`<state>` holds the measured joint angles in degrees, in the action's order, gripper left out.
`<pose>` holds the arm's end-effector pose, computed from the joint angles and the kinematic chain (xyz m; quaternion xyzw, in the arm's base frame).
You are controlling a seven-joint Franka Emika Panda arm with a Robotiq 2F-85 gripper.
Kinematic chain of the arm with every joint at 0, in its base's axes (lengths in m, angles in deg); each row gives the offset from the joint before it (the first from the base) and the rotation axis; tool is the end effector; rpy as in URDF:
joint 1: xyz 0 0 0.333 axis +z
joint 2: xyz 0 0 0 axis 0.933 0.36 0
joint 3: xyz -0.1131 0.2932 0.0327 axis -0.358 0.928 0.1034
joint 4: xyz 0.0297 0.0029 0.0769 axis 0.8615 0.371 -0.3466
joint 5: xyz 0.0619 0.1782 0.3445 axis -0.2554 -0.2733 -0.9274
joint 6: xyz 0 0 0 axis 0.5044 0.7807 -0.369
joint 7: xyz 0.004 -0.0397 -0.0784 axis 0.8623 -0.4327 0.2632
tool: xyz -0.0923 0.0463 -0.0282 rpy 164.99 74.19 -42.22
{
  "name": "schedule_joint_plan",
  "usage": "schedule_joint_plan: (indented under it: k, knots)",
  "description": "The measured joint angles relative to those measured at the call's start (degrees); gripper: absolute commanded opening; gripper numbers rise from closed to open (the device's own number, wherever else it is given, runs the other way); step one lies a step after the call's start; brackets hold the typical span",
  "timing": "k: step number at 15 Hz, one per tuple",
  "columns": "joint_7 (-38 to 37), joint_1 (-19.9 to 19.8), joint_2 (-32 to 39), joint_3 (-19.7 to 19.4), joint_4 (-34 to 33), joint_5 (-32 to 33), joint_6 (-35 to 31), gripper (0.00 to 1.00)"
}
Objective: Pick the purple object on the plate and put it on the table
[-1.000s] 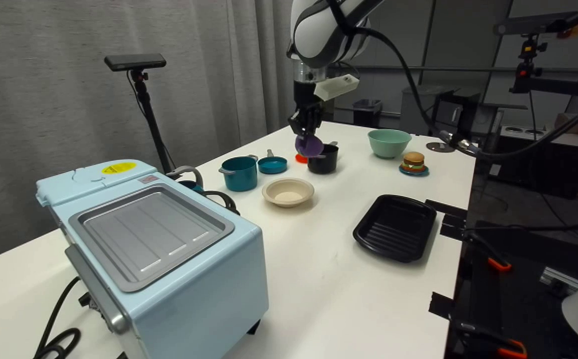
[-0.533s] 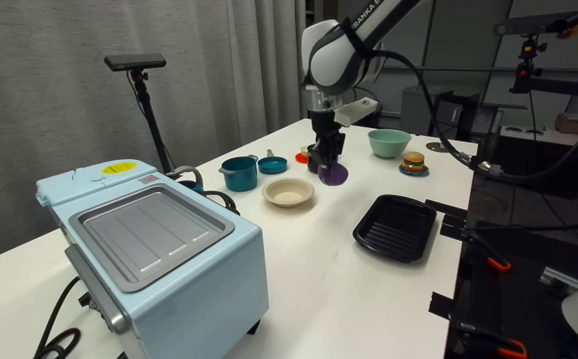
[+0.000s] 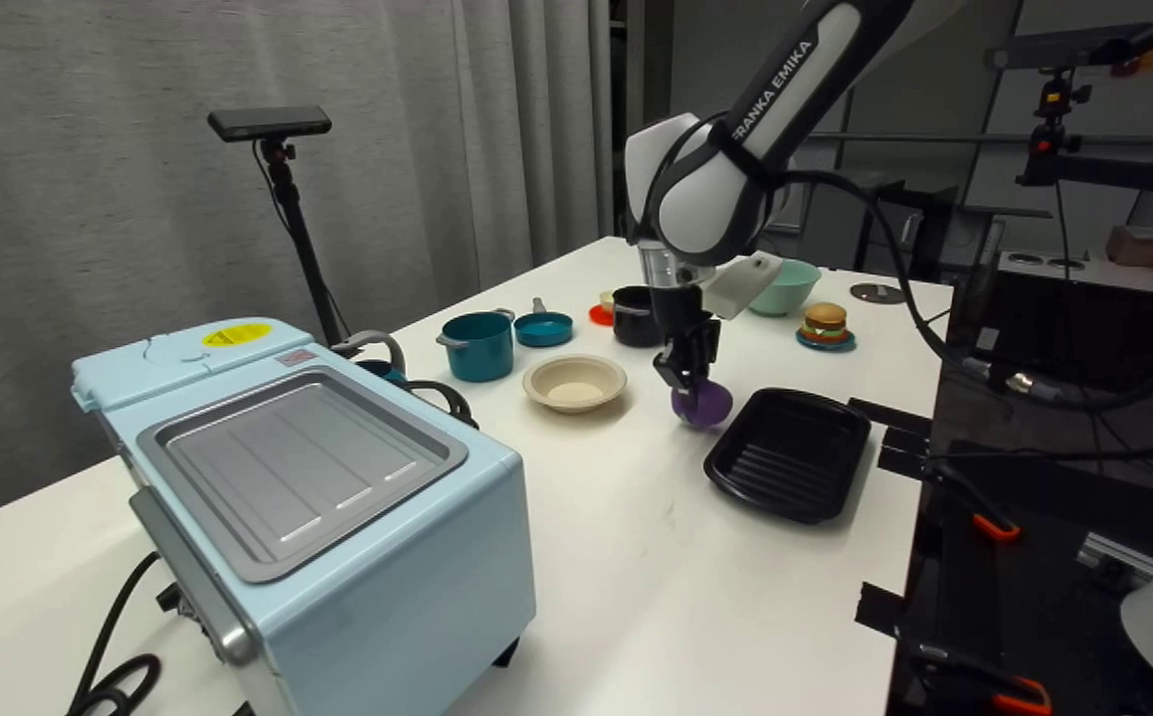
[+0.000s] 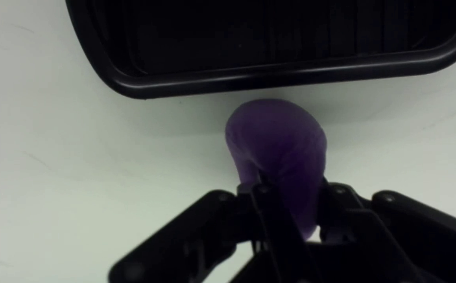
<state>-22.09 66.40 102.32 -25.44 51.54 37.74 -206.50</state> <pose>0.5333 -0.0723 0.2232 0.9948 -0.0556 -0.0719 0.0456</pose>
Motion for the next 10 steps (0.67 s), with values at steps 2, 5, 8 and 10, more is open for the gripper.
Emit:
schedule_joint_plan:
  k: [2,5,8,10]
  knots:
    - [-0.82,0.00,0.76,-0.12,1.06,1.26,-2.43,0.06]
    - [-1.05,0.01,0.70,-0.15,1.51,2.25,-3.50,0.55]
    - [-1.08,0.01,0.45,-0.38,1.49,3.10,-4.03,0.78]
    - [-1.06,0.00,-0.27,-0.61,1.31,3.18,-4.03,0.93]
